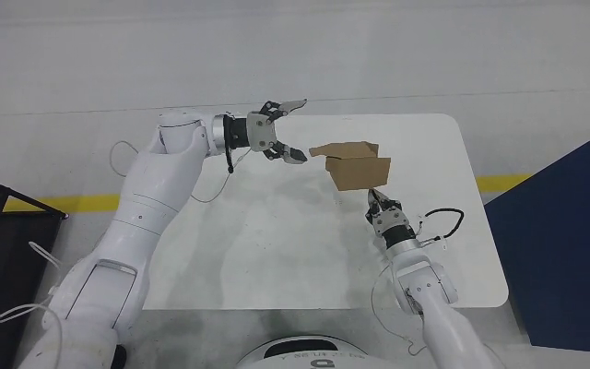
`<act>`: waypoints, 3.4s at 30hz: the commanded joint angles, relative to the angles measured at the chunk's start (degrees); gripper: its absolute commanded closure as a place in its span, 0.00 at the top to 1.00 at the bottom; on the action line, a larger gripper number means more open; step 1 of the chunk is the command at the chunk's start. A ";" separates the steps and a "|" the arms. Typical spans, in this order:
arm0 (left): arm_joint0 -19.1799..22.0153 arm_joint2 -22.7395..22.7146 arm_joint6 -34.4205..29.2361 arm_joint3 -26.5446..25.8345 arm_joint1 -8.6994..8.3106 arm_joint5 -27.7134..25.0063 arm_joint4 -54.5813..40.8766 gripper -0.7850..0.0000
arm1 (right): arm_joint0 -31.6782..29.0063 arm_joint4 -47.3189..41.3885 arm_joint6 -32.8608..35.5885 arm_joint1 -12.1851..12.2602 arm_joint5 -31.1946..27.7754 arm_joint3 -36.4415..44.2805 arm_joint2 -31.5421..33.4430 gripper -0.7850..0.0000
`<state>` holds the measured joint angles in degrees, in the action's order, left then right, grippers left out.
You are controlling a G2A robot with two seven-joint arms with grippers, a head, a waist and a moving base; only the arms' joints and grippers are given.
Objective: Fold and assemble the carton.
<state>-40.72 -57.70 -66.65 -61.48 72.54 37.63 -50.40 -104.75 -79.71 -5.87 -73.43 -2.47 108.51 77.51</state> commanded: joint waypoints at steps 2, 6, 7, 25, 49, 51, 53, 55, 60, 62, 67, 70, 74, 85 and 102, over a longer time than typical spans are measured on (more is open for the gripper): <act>0.15 0.46 -0.58 0.35 -0.42 -0.58 -0.40 1.00 | -0.03 -1.28 -0.28 -0.13 -0.39 0.01 0.47 0.00; 0.02 1.35 -1.33 0.25 -1.09 -1.34 0.41 1.00 | -0.05 -2.74 -0.13 -0.23 -0.11 -0.21 1.29 0.00; -0.02 1.61 -1.45 0.47 -1.16 -1.45 0.52 1.00 | -0.04 -2.82 -0.10 -0.25 0.00 -0.23 1.41 0.00; 6.99 11.97 -0.23 13.14 4.76 -5.79 -4.71 0.44 | 0.40 -2.50 -0.02 -0.68 0.85 -0.29 2.18 0.00; 13.36 19.81 -3.97 23.95 11.21 -10.49 -1.26 0.44 | -1.19 -0.33 1.38 -1.10 2.03 1.98 2.31 0.00; 13.64 19.99 -4.21 24.58 11.58 -10.87 -1.12 0.44 | -1.41 -0.25 1.50 -1.13 2.04 2.19 2.41 0.00; 13.90 20.10 -4.41 25.21 11.90 -11.23 -0.97 0.43 | -1.60 -0.41 1.60 -1.16 2.05 2.20 2.50 0.00; 14.13 20.21 -4.69 25.77 12.18 -11.36 -0.75 0.44 | -1.68 -0.85 1.72 -1.21 2.11 2.09 2.69 0.00; 14.52 20.15 -5.77 27.10 12.59 -11.59 -0.24 0.47 | -1.84 -1.05 2.00 -1.27 2.44 2.08 3.00 0.00; 14.72 20.24 -6.61 27.39 12.66 -11.35 0.37 0.66 | -1.97 -0.85 2.13 -1.30 2.36 2.17 3.05 0.00; 15.10 20.60 -9.53 27.87 12.52 -10.34 2.52 0.90 | -2.27 -0.64 2.28 -1.38 2.50 2.32 3.14 0.00; 15.19 20.64 -10.25 27.99 12.37 -10.25 3.45 0.94 | -2.47 -0.56 2.49 -1.41 2.50 2.41 3.26 0.00; 15.15 20.94 -10.30 27.84 12.12 -10.30 3.82 1.00 | -2.78 -0.37 2.70 -1.45 2.52 2.61 3.48 0.00; 14.66 23.24 -9.88 25.50 11.85 -9.89 4.37 0.97 | -3.37 -1.64 2.36 -1.65 2.75 3.13 4.09 0.00; 12.18 20.33 -3.90 22.49 11.74 -15.71 5.53 0.87 | -2.93 -8.54 0.58 -1.89 6.26 2.28 6.00 0.00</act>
<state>-28.46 -37.27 -70.36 -38.85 84.32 21.97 -45.06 -107.78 -87.73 -5.12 -75.30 3.54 110.89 83.42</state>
